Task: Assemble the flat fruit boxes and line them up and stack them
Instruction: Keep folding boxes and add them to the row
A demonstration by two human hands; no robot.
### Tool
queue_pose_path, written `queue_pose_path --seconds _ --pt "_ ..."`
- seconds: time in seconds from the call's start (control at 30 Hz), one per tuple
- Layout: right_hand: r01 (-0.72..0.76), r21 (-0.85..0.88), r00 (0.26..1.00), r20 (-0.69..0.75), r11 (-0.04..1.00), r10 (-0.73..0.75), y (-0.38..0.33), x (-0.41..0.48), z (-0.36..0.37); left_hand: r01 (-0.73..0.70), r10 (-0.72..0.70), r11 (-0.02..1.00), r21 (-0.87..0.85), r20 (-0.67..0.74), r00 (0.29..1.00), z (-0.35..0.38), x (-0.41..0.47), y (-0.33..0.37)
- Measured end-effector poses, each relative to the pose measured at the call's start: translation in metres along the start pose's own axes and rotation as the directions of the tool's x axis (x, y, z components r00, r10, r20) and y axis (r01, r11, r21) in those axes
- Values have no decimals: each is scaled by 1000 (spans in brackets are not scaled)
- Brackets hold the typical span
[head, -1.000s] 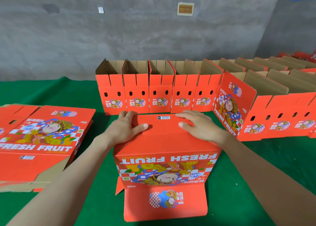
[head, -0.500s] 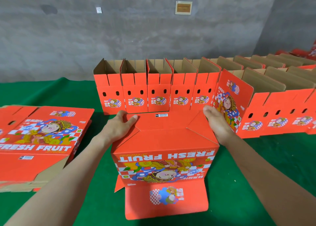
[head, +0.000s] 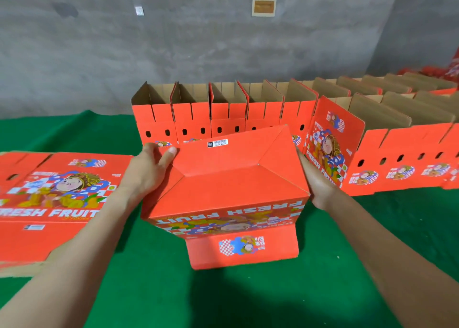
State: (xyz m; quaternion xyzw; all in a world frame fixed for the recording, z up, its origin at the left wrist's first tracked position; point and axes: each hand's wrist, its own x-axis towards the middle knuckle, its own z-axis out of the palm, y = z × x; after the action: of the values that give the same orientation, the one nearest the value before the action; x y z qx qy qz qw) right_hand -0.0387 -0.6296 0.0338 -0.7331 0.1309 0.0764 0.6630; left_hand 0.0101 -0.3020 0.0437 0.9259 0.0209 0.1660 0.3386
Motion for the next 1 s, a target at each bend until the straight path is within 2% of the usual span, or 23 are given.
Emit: queue_pose_path --seconds 0.13,0.23,0.33,0.4,0.47,0.57,0.63,0.73,0.77,0.87,1.0 --pt "119 -78 985 138 990 -108 -21 -9 -10 -55 42 995 -89 -135 990 -9 4 -5" --pt "213 42 949 230 976 -217 -29 -14 -20 -68 20 982 -174 -261 965 -4 -1 -13" --pt "283 122 935 185 951 -302 -34 -20 -14 -46 -60 955 -291 -344 937 8 -4 -23" --pt "376 104 912 132 921 -388 -38 -26 -4 14 -144 928 -372 -324 935 15 -3 -31" --pt "492 41 865 92 870 -494 -39 -32 7 95 -243 884 -458 -276 930 19 -1 -40" --pt "637 -169 769 73 752 -635 -38 -41 24 166 -326 823 -543 -213 921 20 3 -44" --pt "674 -318 720 83 667 -689 -32 -44 36 171 -306 833 -527 -180 935 20 3 -43" --pt "707 -524 610 113 474 -785 -12 -44 53 148 -240 845 -513 -117 964 24 -1 -36" --pt "703 -566 597 139 431 -790 -1 -43 59 152 -226 840 -521 -81 971 26 -4 -32" --pt "616 -679 676 196 399 -710 38 -34 76 154 -181 835 -528 2 984 32 -15 -17" --pt "540 -789 776 330 294 -538 88 -29 93 121 -98 839 -530 70 993 38 -33 5"
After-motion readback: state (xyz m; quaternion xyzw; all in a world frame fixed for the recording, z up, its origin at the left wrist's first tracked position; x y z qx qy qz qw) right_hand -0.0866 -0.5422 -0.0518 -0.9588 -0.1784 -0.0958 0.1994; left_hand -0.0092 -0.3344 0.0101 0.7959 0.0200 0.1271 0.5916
